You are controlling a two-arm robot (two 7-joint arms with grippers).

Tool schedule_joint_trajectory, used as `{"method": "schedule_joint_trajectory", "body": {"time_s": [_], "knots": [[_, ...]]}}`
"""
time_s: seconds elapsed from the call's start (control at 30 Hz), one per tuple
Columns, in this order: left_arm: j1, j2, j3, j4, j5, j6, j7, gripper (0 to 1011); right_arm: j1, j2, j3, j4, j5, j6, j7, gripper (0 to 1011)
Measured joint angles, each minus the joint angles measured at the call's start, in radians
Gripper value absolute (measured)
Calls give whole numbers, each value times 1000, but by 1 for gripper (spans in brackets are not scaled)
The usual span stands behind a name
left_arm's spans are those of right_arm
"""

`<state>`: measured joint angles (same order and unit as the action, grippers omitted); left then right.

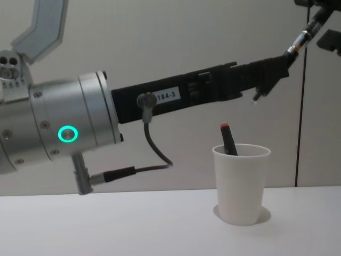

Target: Place the pen into the pen holder.

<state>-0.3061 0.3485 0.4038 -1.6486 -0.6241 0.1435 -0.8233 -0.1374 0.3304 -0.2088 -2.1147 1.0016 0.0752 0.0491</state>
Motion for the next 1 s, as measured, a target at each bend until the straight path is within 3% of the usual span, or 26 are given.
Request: {"method": "schedule_joint_trajectory", "body": {"time_s": [0.1,0.33,0.6,1.0], "knots": [[0,0,0,0,0,0,0,182,0,0,0,0,1,0,0,660],[0,0,0,0,0,0,0,182,-1,1,1,-1,3,-2,-1,393],[0,0,0,0,0,0,0,182,-1,2,1,-2,4,-2,-1,166],[0,0,0,0,0,0,0,181,-1,2,1,-2,5,-3,-1,149]]}}
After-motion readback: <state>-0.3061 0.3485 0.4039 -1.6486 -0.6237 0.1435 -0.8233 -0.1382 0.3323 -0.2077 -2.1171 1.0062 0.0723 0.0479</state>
